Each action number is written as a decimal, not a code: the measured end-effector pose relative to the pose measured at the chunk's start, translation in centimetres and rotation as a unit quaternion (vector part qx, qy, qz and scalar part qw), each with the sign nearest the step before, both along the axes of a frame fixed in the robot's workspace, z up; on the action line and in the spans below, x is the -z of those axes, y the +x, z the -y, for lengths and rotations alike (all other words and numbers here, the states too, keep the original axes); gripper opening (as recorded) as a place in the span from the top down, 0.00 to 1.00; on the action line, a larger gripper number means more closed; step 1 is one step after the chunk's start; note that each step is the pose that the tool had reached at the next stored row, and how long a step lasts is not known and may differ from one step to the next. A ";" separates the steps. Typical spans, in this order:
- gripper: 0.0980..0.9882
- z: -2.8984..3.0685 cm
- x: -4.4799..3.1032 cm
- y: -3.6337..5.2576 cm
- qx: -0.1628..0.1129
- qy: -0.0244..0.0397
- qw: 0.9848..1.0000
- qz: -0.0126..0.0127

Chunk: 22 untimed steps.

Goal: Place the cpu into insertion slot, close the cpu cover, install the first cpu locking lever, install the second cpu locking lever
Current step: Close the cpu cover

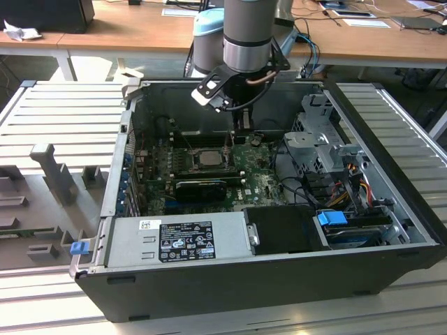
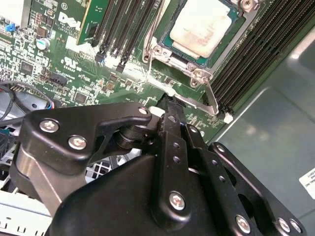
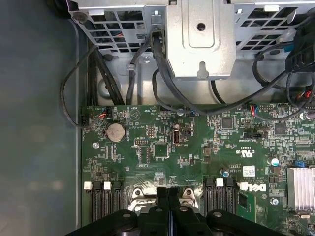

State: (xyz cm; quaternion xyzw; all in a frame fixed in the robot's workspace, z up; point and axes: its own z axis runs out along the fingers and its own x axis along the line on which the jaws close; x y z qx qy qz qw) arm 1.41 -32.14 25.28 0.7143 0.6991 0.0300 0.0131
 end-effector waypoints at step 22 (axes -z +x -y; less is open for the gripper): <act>0.99 0.00 0.14 -1.69 0.000 0.000 1.000 0.000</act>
